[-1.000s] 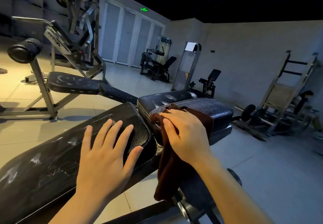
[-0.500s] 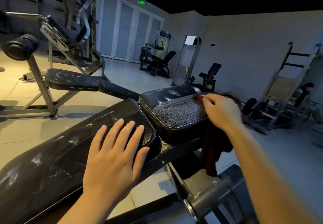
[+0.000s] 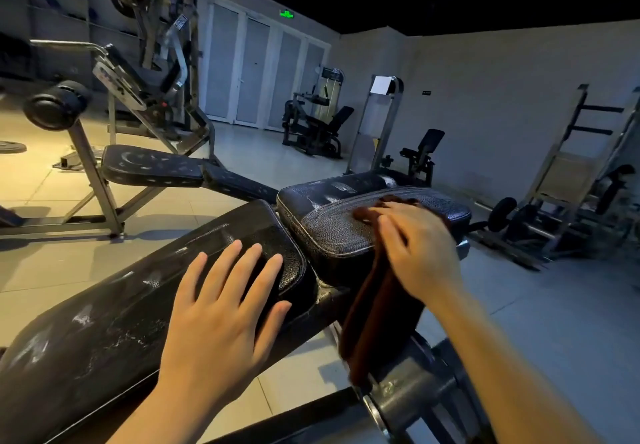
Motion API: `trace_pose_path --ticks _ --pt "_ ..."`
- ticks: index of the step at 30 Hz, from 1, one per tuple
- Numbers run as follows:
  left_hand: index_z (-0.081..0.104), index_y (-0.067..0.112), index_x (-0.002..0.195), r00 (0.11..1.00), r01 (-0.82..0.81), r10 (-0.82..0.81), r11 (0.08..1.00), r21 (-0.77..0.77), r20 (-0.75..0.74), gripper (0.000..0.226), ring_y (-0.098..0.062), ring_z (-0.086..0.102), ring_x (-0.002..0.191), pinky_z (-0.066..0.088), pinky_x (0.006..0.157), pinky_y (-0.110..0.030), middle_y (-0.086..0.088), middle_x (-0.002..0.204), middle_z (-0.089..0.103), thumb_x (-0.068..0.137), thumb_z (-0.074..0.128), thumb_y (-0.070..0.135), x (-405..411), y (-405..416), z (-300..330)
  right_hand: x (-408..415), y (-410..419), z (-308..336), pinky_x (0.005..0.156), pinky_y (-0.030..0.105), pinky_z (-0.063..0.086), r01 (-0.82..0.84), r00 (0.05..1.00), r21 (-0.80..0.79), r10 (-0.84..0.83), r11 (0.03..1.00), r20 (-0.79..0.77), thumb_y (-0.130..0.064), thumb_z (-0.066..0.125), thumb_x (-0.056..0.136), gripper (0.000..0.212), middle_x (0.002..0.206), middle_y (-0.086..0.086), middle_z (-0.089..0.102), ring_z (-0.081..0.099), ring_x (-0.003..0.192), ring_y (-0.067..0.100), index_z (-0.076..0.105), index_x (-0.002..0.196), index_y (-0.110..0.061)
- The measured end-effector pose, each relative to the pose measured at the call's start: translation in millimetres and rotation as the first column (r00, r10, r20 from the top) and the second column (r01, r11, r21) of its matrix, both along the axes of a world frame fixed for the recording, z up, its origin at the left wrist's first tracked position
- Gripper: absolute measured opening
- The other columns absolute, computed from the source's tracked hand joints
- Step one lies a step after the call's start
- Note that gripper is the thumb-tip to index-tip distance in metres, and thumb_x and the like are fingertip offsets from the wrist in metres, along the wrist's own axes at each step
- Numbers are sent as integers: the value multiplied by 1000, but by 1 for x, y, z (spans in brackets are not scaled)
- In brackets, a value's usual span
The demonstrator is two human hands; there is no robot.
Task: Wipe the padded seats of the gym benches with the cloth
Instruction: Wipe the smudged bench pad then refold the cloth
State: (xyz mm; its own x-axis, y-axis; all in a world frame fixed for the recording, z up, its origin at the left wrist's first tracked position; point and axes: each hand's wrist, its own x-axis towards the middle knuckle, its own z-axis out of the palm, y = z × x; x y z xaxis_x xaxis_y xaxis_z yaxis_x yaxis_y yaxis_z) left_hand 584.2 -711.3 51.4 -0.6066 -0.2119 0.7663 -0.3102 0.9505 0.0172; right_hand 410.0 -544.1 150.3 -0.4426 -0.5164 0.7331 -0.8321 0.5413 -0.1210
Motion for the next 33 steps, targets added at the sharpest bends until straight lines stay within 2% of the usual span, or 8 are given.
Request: trace_pose_path --ticks 2,4,7,10,15,22,29,33 --pt "59 16 133 1000 0 0 1000 -1 -14 56 -34 48 131 28 110 -52 -12 134 59 95 33 48 -1 0 -1 -27 17 11 94 37 45 70 997 -43 -68 997 45 -31 38 99 37 108 9 72 64 93 15 70 107 -16" --pt "59 16 133 1000 2 -2 1000 -14 -27 55 -33 48 131 30 109 -52 -12 135 59 95 35 47 -3 0 -2 -45 28 27 69 30 43 146 977 -76 -131 986 170 -27 40 103 34 89 7 69 55 70 12 70 95 -13" --pt "60 15 133 999 10 -11 999 -32 -39 54 -34 50 130 31 108 -51 -12 134 59 96 36 45 -4 0 -2 -54 26 40 69 33 41 237 933 -131 -188 963 307 -23 43 103 31 85 3 63 51 75 17 71 97 -13" --pt "59 16 134 999 12 -14 999 -37 -48 52 -33 50 130 31 109 -49 -12 135 59 96 36 45 -5 1 -3 -43 14 31 59 25 30 260 946 -72 -239 963 219 -25 42 104 34 74 -5 58 47 66 9 71 91 -12" --pt "58 16 135 1000 0 -1 1000 -23 -28 53 -34 49 130 31 109 -50 -12 135 58 97 35 45 -4 1 -3 11 -30 1 73 28 37 50 997 -31 -48 998 60 -34 36 97 34 72 -13 56 48 68 1 63 80 -23" --pt "58 16 134 1000 -30 30 1000 5 9 56 -35 49 130 30 108 -52 -13 135 58 96 34 48 -1 1 -2 33 -30 -11 105 25 31 -160 970 139 181 977 -162 -35 39 96 41 116 -2 71 61 114 12 72 115 -21" --pt "58 15 134 999 -22 20 999 -47 -36 55 -35 48 131 31 108 -52 -14 135 58 95 36 48 -2 -1 -6 -42 24 16 96 39 43 69 998 -35 -69 997 -14 -26 38 97 40 112 10 71 61 97 19 70 114 -9" --pt "58 14 134 998 -20 14 995 -94 -68 54 -36 48 130 31 108 -51 -15 135 57 96 38 46 -5 0 -7 -58 31 25 92 35 41 203 976 -77 -195 976 100 -30 38 98 41 120 7 68 58 112 26 70 116 -13"
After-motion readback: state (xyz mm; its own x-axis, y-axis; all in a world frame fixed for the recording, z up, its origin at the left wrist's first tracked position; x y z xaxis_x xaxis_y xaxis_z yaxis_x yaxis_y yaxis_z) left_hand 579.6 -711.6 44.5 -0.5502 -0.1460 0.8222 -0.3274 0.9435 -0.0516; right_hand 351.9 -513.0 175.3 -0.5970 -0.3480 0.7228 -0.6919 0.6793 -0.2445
